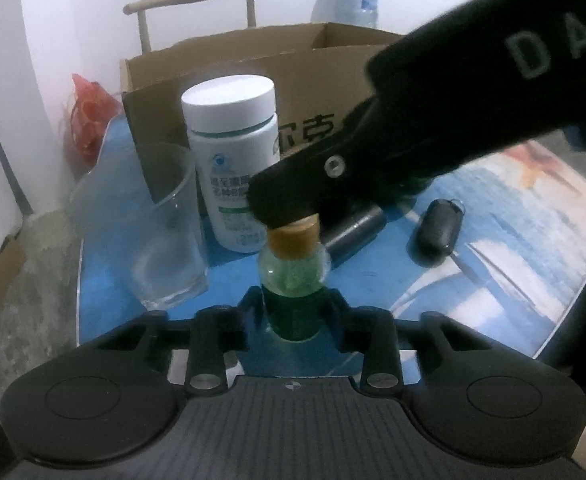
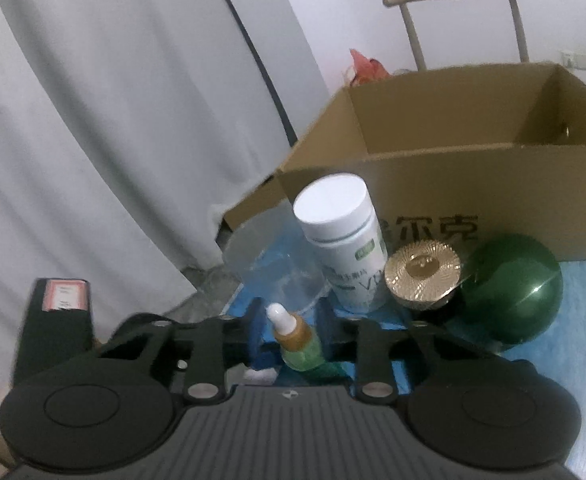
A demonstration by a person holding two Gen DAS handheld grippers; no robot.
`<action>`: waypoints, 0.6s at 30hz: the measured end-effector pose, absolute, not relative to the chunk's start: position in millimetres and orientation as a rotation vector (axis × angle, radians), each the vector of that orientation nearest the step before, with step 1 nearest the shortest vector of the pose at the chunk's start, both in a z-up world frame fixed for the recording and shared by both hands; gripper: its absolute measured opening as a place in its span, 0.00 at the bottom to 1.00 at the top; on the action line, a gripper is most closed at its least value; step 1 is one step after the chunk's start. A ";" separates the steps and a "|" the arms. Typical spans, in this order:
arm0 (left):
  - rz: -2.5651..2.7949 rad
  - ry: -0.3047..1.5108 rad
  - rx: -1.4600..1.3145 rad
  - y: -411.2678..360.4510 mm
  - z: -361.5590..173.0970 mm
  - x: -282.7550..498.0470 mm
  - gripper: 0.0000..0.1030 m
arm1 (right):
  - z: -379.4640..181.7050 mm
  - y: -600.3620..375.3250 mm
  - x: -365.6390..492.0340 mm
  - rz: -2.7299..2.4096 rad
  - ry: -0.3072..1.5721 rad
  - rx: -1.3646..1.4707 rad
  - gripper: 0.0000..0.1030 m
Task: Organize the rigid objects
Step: 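Grasp the green dropper bottle by its neck with the right gripper, then carry the dropper bottle with the right gripper over the box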
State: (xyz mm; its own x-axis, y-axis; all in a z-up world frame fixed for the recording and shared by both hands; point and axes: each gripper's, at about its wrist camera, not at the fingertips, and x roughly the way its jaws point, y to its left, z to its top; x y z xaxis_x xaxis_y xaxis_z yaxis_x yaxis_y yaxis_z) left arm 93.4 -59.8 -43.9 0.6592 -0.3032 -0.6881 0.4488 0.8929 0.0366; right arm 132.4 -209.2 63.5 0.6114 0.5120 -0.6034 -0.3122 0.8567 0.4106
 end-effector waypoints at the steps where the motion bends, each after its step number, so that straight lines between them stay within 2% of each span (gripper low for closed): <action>1: -0.426 0.733 0.212 -59.5 -43.8 92.7 0.31 | 64.4 -208.0 131.1 0.479 0.776 0.269 0.20; 7: -0.438 0.691 0.204 -55.0 -21.1 80.7 0.30 | 88.3 -206.6 119.4 0.501 0.742 0.256 0.20; 12: -0.431 0.578 0.188 -44.7 43.7 79.8 0.30 | 148.7 -204.7 114.9 0.576 0.599 0.216 0.20; 18: -0.415 0.443 0.187 -39.0 107.7 123.4 0.30 | 211.2 -204.2 153.2 0.610 0.455 0.152 0.20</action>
